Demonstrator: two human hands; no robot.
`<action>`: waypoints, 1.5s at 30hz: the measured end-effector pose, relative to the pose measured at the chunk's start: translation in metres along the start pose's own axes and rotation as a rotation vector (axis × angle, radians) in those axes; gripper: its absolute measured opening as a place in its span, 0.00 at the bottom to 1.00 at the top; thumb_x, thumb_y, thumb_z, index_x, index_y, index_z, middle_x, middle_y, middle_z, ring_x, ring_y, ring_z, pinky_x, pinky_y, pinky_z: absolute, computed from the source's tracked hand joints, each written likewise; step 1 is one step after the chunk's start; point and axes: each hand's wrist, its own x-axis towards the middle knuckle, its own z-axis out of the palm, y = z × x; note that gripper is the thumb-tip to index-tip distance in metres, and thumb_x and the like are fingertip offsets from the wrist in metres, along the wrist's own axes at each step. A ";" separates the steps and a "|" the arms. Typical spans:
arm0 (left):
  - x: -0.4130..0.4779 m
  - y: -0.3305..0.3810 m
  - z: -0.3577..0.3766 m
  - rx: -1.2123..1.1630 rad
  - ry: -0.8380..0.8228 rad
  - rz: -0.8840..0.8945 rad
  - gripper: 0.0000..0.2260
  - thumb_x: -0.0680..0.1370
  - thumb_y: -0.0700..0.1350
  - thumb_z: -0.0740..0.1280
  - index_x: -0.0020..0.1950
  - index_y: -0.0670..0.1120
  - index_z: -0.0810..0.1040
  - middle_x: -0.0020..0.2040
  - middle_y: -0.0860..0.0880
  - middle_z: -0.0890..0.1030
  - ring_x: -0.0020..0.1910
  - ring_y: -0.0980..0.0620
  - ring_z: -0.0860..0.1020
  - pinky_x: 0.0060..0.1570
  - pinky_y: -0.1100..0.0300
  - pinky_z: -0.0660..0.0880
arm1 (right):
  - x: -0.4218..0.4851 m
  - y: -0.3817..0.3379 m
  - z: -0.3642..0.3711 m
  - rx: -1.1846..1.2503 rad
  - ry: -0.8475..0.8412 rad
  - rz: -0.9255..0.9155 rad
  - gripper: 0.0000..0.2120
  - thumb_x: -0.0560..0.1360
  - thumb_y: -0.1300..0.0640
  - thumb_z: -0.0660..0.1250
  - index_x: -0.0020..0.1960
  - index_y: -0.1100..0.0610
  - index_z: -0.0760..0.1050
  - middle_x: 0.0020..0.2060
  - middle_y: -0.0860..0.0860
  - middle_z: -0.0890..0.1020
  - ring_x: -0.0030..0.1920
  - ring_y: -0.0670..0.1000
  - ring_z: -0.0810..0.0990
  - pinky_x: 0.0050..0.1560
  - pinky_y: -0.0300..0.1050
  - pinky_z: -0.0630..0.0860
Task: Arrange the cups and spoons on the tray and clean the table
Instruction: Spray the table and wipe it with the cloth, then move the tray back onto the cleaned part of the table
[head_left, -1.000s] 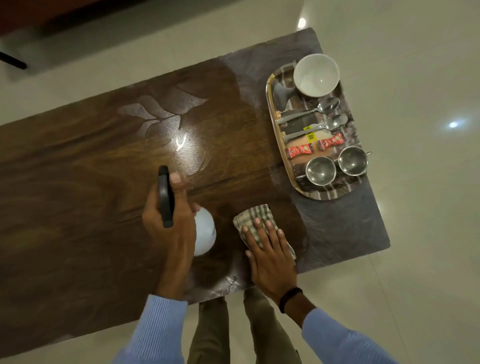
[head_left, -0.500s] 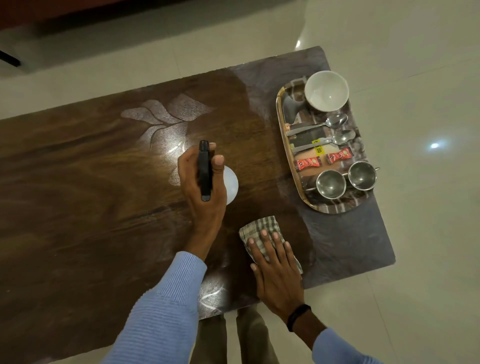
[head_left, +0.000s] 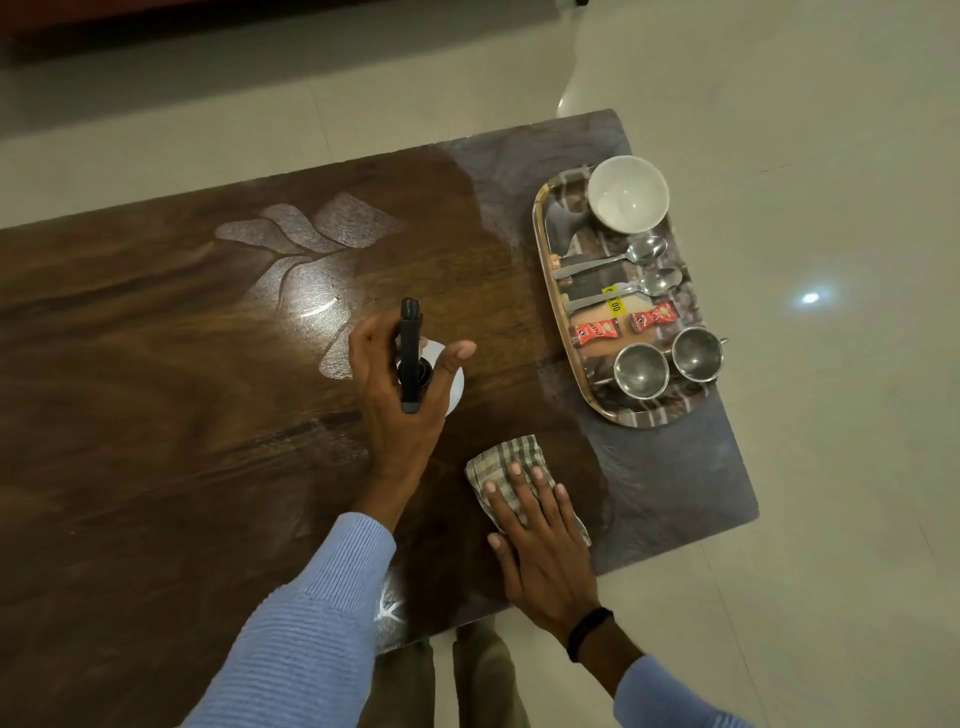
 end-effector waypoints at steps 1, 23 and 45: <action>-0.001 -0.002 -0.003 0.027 -0.022 -0.011 0.29 0.69 0.51 0.80 0.64 0.40 0.74 0.61 0.37 0.76 0.61 0.44 0.77 0.61 0.66 0.73 | 0.000 -0.001 -0.002 0.015 -0.010 0.006 0.32 0.83 0.44 0.56 0.82 0.42 0.45 0.82 0.49 0.49 0.82 0.54 0.47 0.80 0.56 0.45; 0.205 0.076 0.004 0.315 -0.805 -0.294 0.08 0.83 0.45 0.66 0.59 0.45 0.82 0.51 0.43 0.84 0.44 0.51 0.82 0.40 0.63 0.77 | 0.068 0.054 -0.116 1.675 0.948 1.302 0.16 0.80 0.54 0.67 0.67 0.57 0.76 0.53 0.50 0.82 0.55 0.51 0.81 0.61 0.49 0.78; 0.272 0.045 0.232 0.493 -0.995 -0.344 0.02 0.81 0.40 0.69 0.51 0.43 0.81 0.51 0.40 0.83 0.50 0.45 0.81 0.55 0.48 0.80 | 0.093 0.092 -0.099 1.892 0.990 1.271 0.13 0.76 0.64 0.70 0.61 0.62 0.77 0.58 0.60 0.83 0.55 0.56 0.84 0.46 0.42 0.84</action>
